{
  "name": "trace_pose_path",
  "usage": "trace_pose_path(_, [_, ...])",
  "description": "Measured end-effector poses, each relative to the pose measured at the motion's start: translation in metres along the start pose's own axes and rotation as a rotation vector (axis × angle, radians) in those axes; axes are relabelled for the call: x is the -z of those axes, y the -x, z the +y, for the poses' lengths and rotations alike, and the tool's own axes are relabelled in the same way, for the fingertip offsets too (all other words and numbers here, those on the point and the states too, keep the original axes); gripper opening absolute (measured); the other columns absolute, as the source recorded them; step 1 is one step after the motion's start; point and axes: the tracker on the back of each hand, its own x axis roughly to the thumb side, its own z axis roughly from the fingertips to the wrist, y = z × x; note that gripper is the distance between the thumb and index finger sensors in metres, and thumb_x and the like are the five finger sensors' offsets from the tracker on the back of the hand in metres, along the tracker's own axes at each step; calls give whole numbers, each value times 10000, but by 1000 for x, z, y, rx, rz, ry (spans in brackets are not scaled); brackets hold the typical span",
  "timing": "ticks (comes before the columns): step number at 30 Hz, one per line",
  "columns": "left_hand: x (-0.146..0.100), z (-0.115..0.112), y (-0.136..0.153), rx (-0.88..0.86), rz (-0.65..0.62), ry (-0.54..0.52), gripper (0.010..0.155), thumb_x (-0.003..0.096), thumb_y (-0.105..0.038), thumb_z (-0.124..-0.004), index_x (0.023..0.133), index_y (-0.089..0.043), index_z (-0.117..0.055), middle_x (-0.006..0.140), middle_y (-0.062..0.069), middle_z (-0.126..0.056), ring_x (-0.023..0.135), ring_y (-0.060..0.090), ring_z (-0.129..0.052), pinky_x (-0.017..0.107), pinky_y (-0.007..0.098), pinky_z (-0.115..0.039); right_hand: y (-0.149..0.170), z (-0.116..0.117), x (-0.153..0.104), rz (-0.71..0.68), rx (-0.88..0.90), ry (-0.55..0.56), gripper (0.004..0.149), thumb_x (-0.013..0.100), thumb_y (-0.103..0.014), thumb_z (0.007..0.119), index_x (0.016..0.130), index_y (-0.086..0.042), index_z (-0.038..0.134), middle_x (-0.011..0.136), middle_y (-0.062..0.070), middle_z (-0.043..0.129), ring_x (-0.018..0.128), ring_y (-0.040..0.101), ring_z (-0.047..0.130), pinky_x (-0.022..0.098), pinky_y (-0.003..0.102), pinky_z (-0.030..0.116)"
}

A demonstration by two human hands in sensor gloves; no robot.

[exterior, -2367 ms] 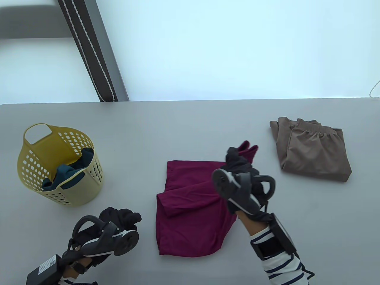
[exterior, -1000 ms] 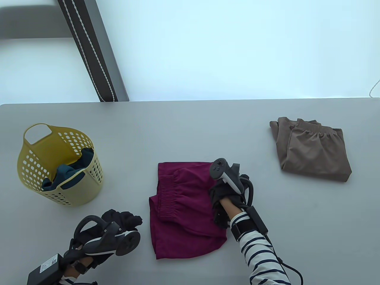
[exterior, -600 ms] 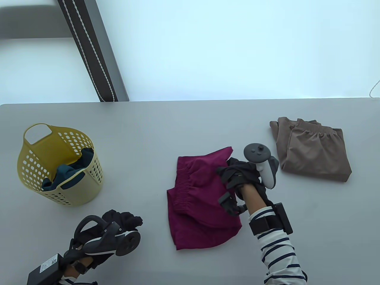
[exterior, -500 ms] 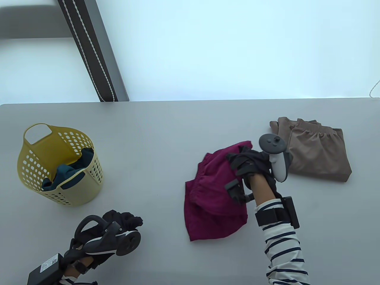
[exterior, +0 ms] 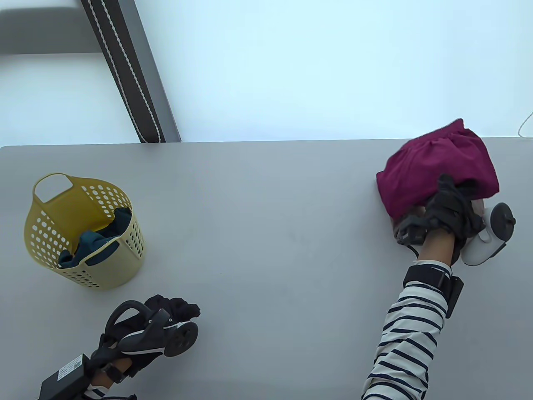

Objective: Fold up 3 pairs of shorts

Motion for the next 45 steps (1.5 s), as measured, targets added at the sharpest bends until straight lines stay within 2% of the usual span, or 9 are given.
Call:
trace_pose_path(4, [1,0,0,1,-1,7,492,504,-453,-506,966,-294,-566,947,-4,-818,732,156,-1006,665,484,-794,43,-28,-1,308,-389,275,738,556,-342,603,1012,54,180,937,475,231,774,738,357,523,685,471])
trace_pose_path(8, [2,0,0,4,-1,19,495,505,-454,-506,969,-291,-562,950,1,-815,736,159,-1003,667,486,-791,52,-37,-3,390,-803,292,844,542,-449,589,988,156,205,899,505,255,729,629,539,502,624,575])
trace_pose_path(17, [2,2,1,17,1,22,503,503,-457,-507,974,-287,-555,956,6,-810,741,164,-1000,667,489,-789,34,-23,-13,298,-456,102,985,562,-539,495,855,108,-187,806,508,-99,676,786,109,490,739,385])
trace_pose_path(21, [2,2,1,20,-2,22,507,503,-457,-508,977,-284,-554,958,10,-809,742,167,-1000,667,491,-787,-4,12,-38,-7,-674,108,991,568,-577,458,810,33,-285,784,472,-184,684,763,29,499,750,305])
trace_pose_path(27, [1,2,2,35,9,13,509,503,-458,-509,979,-282,-547,959,10,-806,745,166,-998,669,490,-786,-20,99,-135,-766,-1304,-221,887,530,-548,553,1011,-58,-9,963,396,0,885,662,227,632,667,394])
trace_pose_path(29, [1,2,2,37,12,13,510,503,-458,-509,980,-283,-545,961,11,-804,745,164,-997,669,489,-787,-6,115,-165,-914,-1487,-336,679,508,-504,610,1023,-98,432,1042,284,433,922,546,555,639,610,534])
trace_pose_path(31, [1,2,1,43,14,15,509,502,-458,-510,980,-284,-543,961,10,-803,746,164,-996,669,489,-787,22,127,-197,-996,-1684,-549,420,496,-461,646,739,-160,811,783,120,883,666,379,949,519,516,767])
trace_pose_path(36, [1,-1,2,64,15,23,510,502,-458,-511,981,-285,-539,963,8,-801,750,163,-995,671,489,-786,96,120,-229,-875,-1822,-822,377,458,-479,685,335,-192,896,142,4,931,-10,156,916,86,371,825])
trace_pose_path(45, [-1,1,14,124,88,-11,552,483,-496,-531,997,-303,-472,993,24,-762,780,168,-971,685,493,-771,116,126,-232,-708,-1778,-1007,384,464,-475,679,326,-187,893,121,6,918,-31,157,900,66,372,815])
